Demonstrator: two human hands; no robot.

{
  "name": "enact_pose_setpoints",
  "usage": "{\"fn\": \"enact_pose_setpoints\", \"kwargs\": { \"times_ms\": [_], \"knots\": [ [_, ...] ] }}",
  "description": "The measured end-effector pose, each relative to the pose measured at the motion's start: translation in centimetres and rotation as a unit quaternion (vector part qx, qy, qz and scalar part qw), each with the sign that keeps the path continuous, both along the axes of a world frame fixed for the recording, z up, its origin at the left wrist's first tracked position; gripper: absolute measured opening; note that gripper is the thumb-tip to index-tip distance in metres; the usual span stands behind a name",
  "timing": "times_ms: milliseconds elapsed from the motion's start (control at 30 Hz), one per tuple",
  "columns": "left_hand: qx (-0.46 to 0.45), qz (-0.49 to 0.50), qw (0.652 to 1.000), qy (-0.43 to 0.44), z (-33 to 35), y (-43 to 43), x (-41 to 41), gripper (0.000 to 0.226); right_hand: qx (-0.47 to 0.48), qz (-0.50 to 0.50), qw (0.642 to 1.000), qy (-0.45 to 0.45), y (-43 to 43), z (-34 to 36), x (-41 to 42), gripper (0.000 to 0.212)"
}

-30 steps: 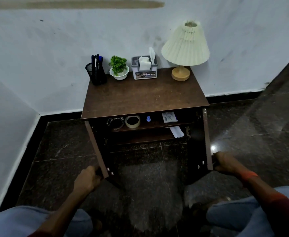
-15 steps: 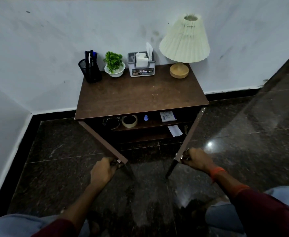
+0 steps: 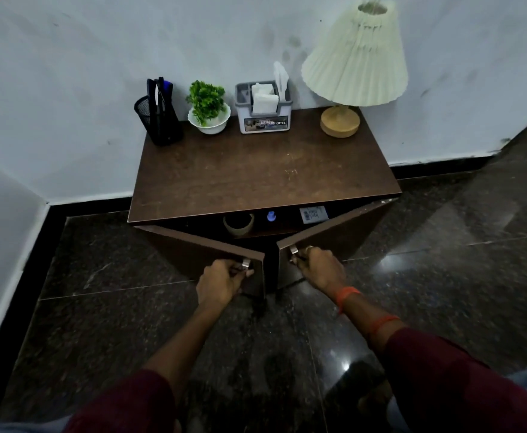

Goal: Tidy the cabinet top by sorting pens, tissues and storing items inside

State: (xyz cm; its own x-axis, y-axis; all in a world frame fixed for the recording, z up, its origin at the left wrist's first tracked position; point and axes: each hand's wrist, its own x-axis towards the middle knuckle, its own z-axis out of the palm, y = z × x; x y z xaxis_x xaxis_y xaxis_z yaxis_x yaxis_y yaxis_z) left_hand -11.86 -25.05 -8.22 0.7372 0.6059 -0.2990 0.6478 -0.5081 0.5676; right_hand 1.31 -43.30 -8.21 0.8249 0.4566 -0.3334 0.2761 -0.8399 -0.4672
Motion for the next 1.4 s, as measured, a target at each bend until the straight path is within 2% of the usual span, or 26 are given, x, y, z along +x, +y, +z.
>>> {"fn": "enact_pose_setpoints", "kwargs": {
  "times_ms": [600,733,1000,1400],
  "knots": [
    [-0.046,0.132,0.988,-0.058,-1.7,0.8,7.6,0.028,0.027,-0.096,0.995,-0.011,5.8,-1.2,4.1,0.028],
    [-0.050,0.141,0.987,-0.058,-1.5,0.8,8.2,0.023,0.026,-0.098,0.995,-0.012,6.0,-1.3,4.3,0.028],
    [-0.043,0.157,0.985,-0.061,-1.7,1.2,9.0,0.027,0.026,-0.101,0.994,-0.021,5.9,-1.6,4.2,0.028],
    [-0.045,0.121,0.990,-0.050,-2.5,1.2,8.2,0.037,0.044,-0.120,0.992,0.013,5.9,-1.1,3.5,0.030]
  ]
}}
